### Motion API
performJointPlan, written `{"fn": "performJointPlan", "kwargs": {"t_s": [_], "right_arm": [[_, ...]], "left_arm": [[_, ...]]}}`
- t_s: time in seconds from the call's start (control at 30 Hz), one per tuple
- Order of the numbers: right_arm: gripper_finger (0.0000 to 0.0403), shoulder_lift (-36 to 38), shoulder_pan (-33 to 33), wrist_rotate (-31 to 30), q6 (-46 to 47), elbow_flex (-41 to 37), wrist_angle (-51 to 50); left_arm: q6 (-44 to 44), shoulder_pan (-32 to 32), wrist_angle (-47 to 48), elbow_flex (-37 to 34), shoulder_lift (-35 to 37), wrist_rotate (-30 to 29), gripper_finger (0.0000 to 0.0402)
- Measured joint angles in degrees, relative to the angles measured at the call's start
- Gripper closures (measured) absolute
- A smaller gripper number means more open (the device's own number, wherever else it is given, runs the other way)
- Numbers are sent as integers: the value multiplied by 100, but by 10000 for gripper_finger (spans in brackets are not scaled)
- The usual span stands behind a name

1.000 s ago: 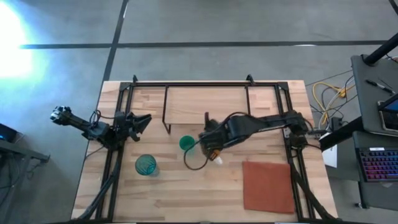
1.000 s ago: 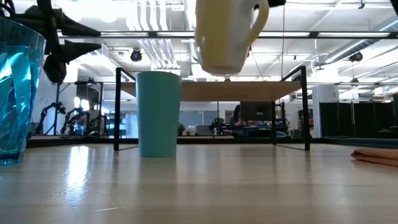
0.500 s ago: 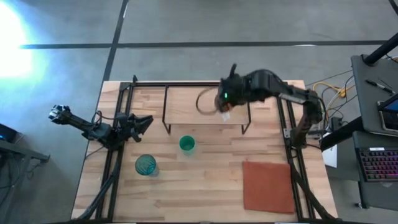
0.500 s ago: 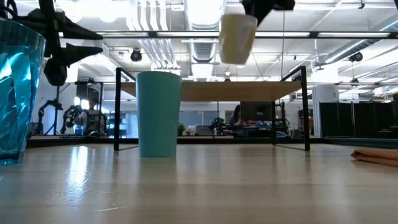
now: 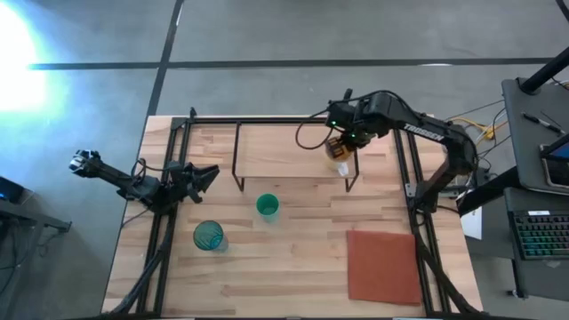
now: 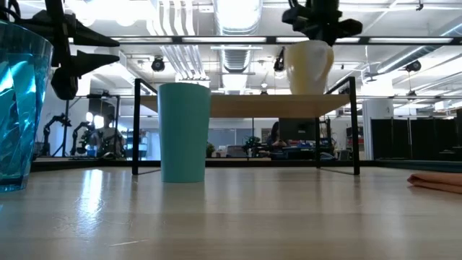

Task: Stack small to large cups/mugs on shelf
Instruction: Put the yellow mug on the shelf

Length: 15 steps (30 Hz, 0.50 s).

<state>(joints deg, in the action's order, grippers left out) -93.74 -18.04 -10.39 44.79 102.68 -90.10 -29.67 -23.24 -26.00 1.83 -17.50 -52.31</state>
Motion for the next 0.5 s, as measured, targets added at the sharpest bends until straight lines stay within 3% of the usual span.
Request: {"fn": "performJointPlan", "kwargs": {"t_s": [0.23,0.5], "right_arm": [[390,336,-313,-111,271,-507,78],[390,178,-481,-109,265,-450,389]], "left_arm": [[2,0,2,0,-31,-5,281],[-2,0,2,0,-42,-16,281]]}}
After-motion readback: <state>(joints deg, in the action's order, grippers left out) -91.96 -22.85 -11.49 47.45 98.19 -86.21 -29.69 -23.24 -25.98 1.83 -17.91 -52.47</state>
